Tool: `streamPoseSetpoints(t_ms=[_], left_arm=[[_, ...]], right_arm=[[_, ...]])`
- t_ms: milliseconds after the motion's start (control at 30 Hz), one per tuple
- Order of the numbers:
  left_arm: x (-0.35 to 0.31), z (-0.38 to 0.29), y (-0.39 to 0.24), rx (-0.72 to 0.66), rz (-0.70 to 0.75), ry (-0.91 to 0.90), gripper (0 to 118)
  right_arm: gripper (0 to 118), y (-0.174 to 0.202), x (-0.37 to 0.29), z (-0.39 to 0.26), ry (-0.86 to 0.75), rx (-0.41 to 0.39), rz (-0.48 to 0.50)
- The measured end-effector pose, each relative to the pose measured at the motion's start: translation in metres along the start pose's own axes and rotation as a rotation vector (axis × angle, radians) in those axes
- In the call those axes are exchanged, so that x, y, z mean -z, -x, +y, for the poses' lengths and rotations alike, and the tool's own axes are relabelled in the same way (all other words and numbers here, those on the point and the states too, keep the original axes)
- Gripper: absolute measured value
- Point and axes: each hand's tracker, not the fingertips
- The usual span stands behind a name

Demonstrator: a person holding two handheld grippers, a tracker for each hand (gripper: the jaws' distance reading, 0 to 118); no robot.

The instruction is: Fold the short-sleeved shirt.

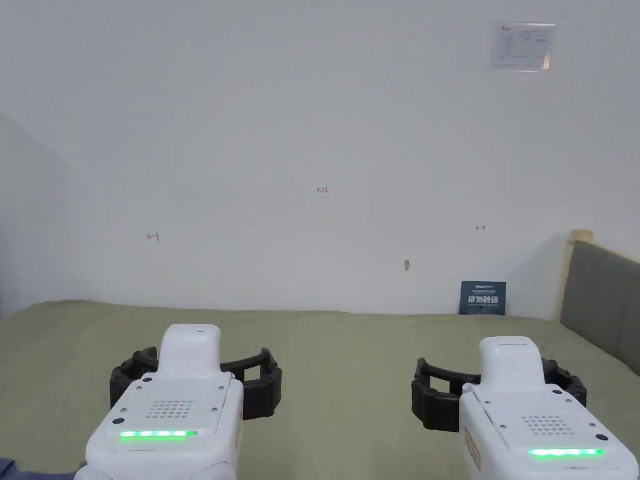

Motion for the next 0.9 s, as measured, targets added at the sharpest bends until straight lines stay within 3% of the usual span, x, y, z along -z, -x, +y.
streamPoseSetpoints(t_ms=[200,233,267,300,333,367,400,433,467,567,900], left_arm=[[-0.001,0.000,0.004,0.008,0.003,0.016,118],[-0.003,0.000,0.001,0.008,0.000,0.020,118],[-0.003,0.000,0.001,0.013,-0.001,0.027,116],[-0.003,-0.001,0.001,0.025,-0.007,0.036,115],[-0.004,-0.001,0.000,0.040,-0.012,0.046,114],[-0.005,-0.001,-0.003,0.048,-0.020,0.045,108],[-0.007,-0.001,-0.005,0.060,-0.030,0.044,86],[-0.007,-0.003,-0.006,0.061,-0.023,0.037,19],[-0.006,-0.006,-0.003,0.047,0.026,0.007,0],[-0.003,-0.007,0.000,0.028,-0.048,0.051,0],[-0.005,-0.011,-0.003,0.034,-0.045,0.056,0]], right_arm=[[113,-0.003,0.001,-0.002,0.022,0.009,-0.005],[95,-0.004,0.000,-0.002,0.025,0.020,-0.003],[61,-0.004,-0.002,-0.003,0.023,0.037,0.009],[45,-0.005,-0.001,-0.003,0.016,0.046,0.000],[16,-0.004,0.001,-0.005,0.019,0.052,-0.032],[1,-0.007,0.001,-0.007,0.009,0.047,-0.063],[1,-0.011,0.001,-0.007,0.015,0.066,-0.056],[1,-0.013,0.002,-0.005,0.041,0.087,-0.030],[0,-0.014,0.002,-0.006,0.047,0.095,-0.033],[0,-0.016,-0.002,-0.008,0.053,0.097,-0.027],[0,-0.005,-0.006,-0.015,0.062,0.039,-0.017]])
